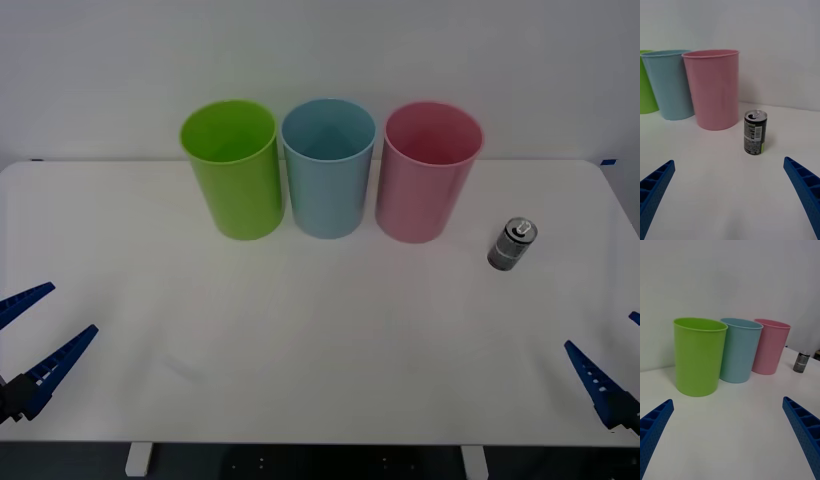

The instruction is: Grasp the object on the table and drop it into the matching bin: aluminum can to the light blue bin, PET bottle to the pink bin.

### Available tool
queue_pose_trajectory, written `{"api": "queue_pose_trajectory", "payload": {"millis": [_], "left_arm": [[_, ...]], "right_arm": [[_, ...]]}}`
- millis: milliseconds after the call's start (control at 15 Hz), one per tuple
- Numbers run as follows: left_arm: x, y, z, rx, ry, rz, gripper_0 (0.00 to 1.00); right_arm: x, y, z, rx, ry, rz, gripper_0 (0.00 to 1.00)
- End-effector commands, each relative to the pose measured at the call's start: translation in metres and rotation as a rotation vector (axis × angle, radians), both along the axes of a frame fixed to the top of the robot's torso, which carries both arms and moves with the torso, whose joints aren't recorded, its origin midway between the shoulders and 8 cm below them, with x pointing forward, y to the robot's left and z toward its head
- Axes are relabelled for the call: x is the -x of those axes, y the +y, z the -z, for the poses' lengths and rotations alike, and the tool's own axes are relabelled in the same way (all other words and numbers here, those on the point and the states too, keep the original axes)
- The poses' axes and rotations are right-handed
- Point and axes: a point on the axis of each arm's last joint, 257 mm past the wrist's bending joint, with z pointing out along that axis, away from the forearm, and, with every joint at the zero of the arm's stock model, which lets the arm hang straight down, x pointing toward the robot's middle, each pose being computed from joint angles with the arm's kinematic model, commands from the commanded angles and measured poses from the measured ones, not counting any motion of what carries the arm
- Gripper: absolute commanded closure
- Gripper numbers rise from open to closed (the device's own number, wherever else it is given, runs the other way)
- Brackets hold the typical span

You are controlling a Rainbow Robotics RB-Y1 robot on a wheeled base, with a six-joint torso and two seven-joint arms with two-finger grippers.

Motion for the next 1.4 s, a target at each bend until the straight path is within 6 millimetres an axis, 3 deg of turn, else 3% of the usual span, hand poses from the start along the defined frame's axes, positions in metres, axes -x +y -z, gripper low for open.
{"api": "queue_pose_trajectory", "payload": {"millis": [67, 533, 1400], "left_arm": [[0.0, 0.0, 0.0, 0.0, 0.0, 0.0, 0.0], [0.0, 0.0, 0.0, 0.0, 0.0, 0.0, 0.0], [0.0, 0.0, 0.0, 0.0, 0.0, 0.0, 0.0]], "right_arm": [[-0.013, -0.003, 0.008, 0.056, -0.011, 0.055, 0.0], [-0.042, -0.011, 0.039, 0.026, 0.039, 0.139, 0.0], [-0.106, -0.012, 0.06, -0.049, 0.058, 0.16, 0.0]]}}
